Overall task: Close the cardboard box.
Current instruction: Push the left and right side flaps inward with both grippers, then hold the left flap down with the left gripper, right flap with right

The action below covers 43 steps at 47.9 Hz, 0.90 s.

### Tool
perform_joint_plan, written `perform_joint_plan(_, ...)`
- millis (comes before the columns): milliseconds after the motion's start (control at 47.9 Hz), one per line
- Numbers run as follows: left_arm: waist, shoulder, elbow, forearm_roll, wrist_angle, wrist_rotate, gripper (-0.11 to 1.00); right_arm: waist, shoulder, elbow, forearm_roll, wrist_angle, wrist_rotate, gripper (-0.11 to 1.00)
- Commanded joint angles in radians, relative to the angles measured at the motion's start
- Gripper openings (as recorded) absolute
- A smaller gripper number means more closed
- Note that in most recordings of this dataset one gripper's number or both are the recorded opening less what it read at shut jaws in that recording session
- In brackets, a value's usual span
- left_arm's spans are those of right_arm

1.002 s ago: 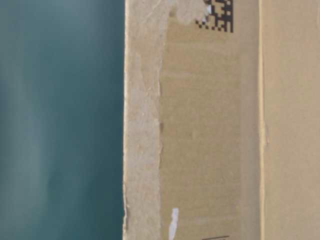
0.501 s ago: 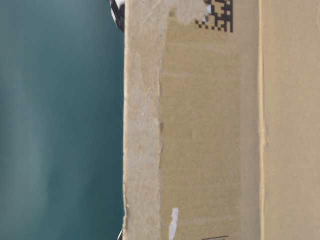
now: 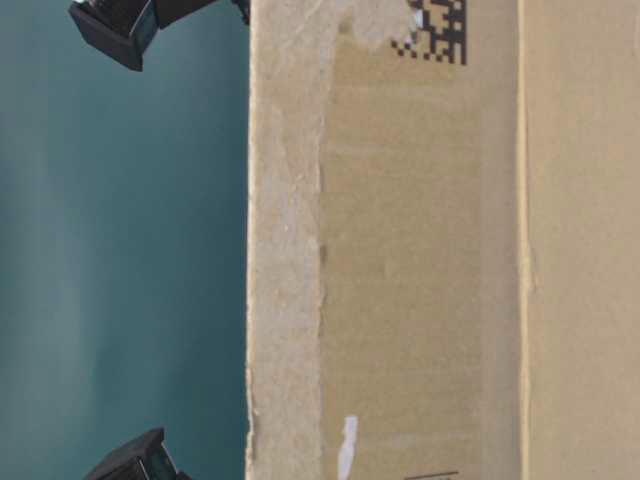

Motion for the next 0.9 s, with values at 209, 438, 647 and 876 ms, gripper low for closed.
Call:
perform_joint_plan(209,0.038,0.034,-0.087,0.003,-0.028,0.011,0.0,0.002,-0.008,-0.011,0.003,-0.009,0.0,0.0)
perform_joint_plan(438,0.109,0.104,-0.186,0.003,-0.028,0.012,0.0,0.003,0.005,-0.017,0.003,-0.009,0.0,0.0)
perform_joint_plan(647,0.141,0.143,-0.236,0.003,-0.028,0.014,0.0,0.011,0.003,-0.017,0.003,-0.012,0.0,0.0)
perform_joint_plan(876,0.163,0.144,-0.241,0.003,-0.044,0.043,0.0,0.015,0.005,-0.017,0.003,-0.014,0.0,0.0)
